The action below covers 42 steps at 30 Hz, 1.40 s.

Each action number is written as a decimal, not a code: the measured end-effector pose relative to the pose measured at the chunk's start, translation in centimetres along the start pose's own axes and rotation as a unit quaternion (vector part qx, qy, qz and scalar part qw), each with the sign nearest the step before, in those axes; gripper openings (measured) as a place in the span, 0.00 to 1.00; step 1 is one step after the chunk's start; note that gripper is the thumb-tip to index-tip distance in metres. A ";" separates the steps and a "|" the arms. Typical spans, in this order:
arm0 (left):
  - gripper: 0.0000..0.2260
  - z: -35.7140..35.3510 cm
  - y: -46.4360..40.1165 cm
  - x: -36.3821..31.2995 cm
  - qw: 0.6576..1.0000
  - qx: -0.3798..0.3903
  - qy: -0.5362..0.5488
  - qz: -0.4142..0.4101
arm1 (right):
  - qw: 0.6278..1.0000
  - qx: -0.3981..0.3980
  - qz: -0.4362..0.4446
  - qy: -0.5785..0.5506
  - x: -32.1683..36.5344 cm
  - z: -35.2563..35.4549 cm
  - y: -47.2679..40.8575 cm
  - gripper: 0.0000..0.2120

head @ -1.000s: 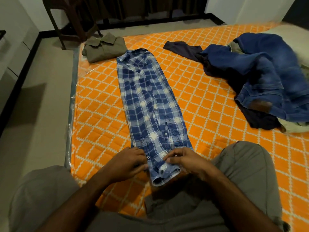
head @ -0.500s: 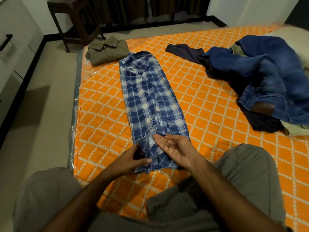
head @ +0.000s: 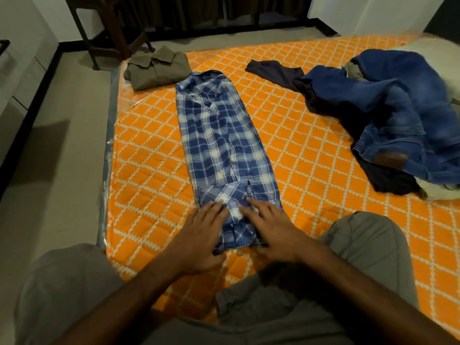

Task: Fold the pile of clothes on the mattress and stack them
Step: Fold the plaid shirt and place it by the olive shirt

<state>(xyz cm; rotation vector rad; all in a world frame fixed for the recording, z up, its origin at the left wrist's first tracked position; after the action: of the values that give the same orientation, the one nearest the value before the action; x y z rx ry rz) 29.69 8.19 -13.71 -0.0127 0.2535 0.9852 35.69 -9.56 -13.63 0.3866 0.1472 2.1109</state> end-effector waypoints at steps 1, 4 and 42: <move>0.47 -1.6 -0.2 -0.5 0.999 0.047 -0.020 0.007 | 0.997 -0.013 0.007 0.073 0.1 -1.3 0.4 0.49; 0.44 -3.2 -0.9 -1.4 0.998 0.017 -0.046 0.027 | 0.988 -0.054 -0.004 0.146 0.6 -3.1 0.7 0.48; 0.13 11.3 -4.6 5.0 0.891 0.133 0.409 0.147 | 0.894 0.424 -0.123 -0.081 2.6 13.3 -7.1 0.19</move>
<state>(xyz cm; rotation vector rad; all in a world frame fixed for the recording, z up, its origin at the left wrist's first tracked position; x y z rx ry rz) 38.47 11.18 -4.33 -0.1458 1.1975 1.1991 44.46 -4.17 -2.32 0.9930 0.9819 1.6544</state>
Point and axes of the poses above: each hand's wrist, its own y-axis away from the middle knuckle, its own z-axis out of the back of the hand, x = y × z, the point moved 6 cm from there along -y, towards the middle knuckle, and after that the axes turned 15 degrees about -z, right-handed, at the moved point
